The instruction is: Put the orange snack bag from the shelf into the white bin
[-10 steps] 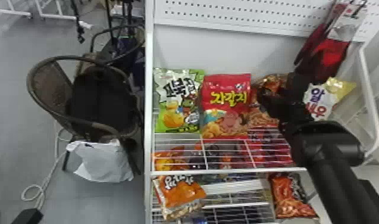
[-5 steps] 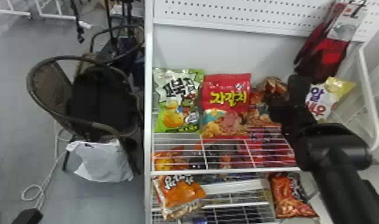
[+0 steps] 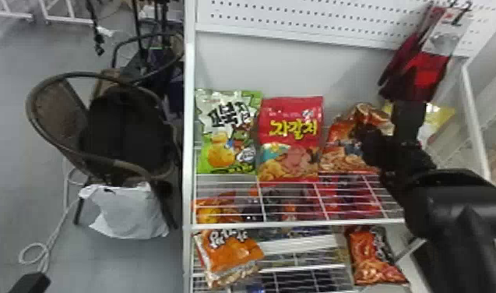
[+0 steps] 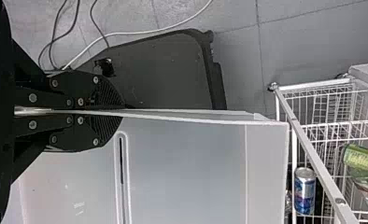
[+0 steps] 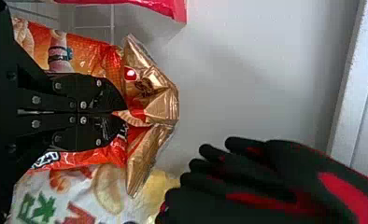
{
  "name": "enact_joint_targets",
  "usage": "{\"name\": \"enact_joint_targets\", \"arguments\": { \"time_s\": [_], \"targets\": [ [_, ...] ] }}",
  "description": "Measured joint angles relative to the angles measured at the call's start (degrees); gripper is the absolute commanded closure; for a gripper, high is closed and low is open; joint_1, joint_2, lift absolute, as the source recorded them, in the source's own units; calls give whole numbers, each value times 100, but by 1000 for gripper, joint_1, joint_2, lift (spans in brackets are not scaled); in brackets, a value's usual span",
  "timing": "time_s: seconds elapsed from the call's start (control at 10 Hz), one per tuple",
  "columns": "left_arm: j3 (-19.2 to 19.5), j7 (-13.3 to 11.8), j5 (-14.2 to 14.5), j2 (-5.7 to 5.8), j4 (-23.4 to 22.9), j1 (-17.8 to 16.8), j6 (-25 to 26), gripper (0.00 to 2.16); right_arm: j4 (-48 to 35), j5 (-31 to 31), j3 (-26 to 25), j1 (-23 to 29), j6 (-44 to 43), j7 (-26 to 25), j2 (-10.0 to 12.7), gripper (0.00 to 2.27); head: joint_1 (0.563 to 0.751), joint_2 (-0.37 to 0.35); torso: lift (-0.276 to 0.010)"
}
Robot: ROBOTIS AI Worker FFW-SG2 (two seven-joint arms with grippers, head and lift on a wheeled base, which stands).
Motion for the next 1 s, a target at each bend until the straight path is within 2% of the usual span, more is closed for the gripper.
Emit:
{"name": "enact_joint_targets", "arguments": {
  "time_s": [0.4,0.7,1.0],
  "targets": [
    [-131,0,-17,-23,177,-214,0,2138,-1496,-299,-743,936,1043,250,-44,2192,695,-252,1],
    [-408,-1,-53,-110,464,-497,0,2138,-2466,-493,-1324,1694,1596,380,-40,2192,695,-296,1],
    [-682,-3,-70,-224,710,-805,0,2135,-3167,-738,-1752,2445,1844,665,79,2196,695,-314,1]
  ]
}}
